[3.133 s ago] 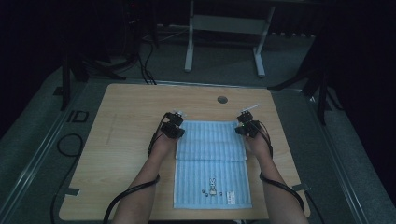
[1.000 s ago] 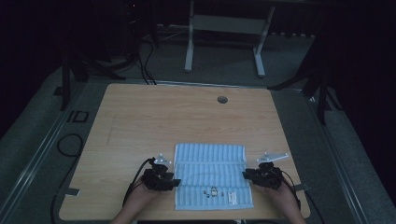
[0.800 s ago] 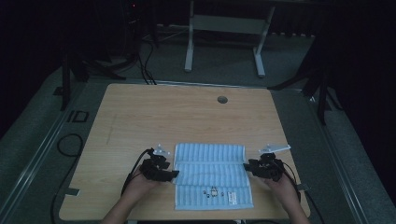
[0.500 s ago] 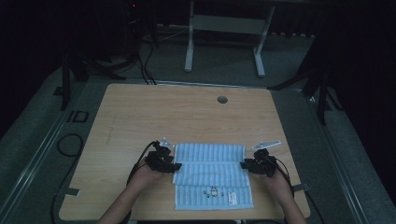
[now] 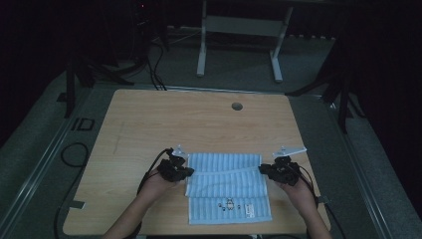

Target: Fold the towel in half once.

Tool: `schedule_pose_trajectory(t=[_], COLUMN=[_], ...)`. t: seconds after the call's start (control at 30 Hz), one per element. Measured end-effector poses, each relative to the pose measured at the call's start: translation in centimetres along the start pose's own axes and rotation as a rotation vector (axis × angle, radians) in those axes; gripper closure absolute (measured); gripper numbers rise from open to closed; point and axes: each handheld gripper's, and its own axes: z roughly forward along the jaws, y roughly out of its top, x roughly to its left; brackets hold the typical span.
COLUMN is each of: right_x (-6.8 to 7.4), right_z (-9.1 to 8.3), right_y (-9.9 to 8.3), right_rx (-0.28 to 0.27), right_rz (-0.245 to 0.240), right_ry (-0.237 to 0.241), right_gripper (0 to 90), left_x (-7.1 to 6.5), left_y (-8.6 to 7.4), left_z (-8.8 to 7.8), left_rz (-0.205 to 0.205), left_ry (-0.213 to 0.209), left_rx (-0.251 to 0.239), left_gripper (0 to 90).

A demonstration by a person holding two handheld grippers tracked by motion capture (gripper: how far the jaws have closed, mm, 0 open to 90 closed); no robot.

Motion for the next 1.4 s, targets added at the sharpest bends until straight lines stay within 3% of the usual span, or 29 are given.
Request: schedule_pose_trajectory(t=[0.03,0.1,0.23,0.4,0.43,0.63,0.8,0.93,0.97,1.0,1.1,1.17,1.2,1.23,1.27,1.33,1.4], right_x=[0.2,0.2,0.3,0.2,0.1,-0.1,0.0,0.4,0.7,0.9,2.4,3.0,3.5,4.6,5.0,5.4,5.3], right_z=[-0.2,-0.2,0.0,0.1,0.1,-0.1,-0.9,-2.3,-2.9,-3.5,-5.8,-6.6,-7.4,-9.0,-9.6,-10.2,-10.6], right_y=[0.3,0.3,0.2,0.1,0.0,0.0,0.1,0.1,-0.1,-0.3,-1.6,-2.2,-2.9,-4.6,-5.4,-6.8,-7.6], right_rx=[-0.001,-0.002,0.009,0.011,0.009,-0.001,-0.027,-0.058,-0.072,-0.088,-0.135,-0.144,-0.152,-0.172,-0.174,-0.152,-0.146], right_rz=[-0.003,-0.01,-0.011,-0.007,-0.006,0.003,0.008,0.005,-0.001,-0.002,-0.02,-0.031,-0.035,-0.041,-0.033,-0.03,-0.003], right_ry=[0.004,0.002,0.002,0.001,0.0,0.002,0.01,0.022,0.027,0.032,0.048,0.046,0.054,0.066,0.078,0.101,0.068], right_gripper=[80.6,80.7,80.7,80.7,80.7,80.6,80.6,80.7,80.7,80.6,80.6,80.6,80.6,80.5,79.3,72.3,69.4], left_x=[0.0,0.0,0.4,-0.1,-0.1,-0.6,-1.3,-1.6,-1.8,-2.2,-4.1,-4.7,-6.0,-6.6,-7.1,-7.4,-6.9], left_y=[0.1,0.2,0.4,0.4,0.5,0.9,1.0,0.5,0.3,0.0,-1.2,-1.7,-3.0,-3.6,-4.1,-4.8,-5.2], left_z=[0.3,0.8,1.6,1.8,1.7,0.4,-1.5,-4.0,-4.6,-5.3,-6.9,-7.2,-7.7,-7.7,-7.7,-7.7,-7.6], left_rz=[0.014,0.026,0.019,0.041,0.039,0.032,0.04,-0.005,-0.024,-0.019,0.029,0.032,0.08,0.103,0.114,0.118,0.091], left_ry=[-0.007,0.01,-0.001,0.025,0.02,0.014,-0.011,-0.059,-0.087,-0.121,-0.163,-0.18,-0.279,-0.322,-0.345,-0.316,-0.282], left_rx=[0.015,0.027,0.037,0.034,0.033,0.011,-0.037,-0.127,-0.145,-0.157,-0.17,-0.171,-0.144,-0.123,-0.108,-0.084,-0.084], left_gripper=[65.8,60.8,60.8,63.6,72.2,77.2,80.0,80.0,80.0,80.0,79.9,79.7,79.7,76.9,71.5,60.6,54.4])
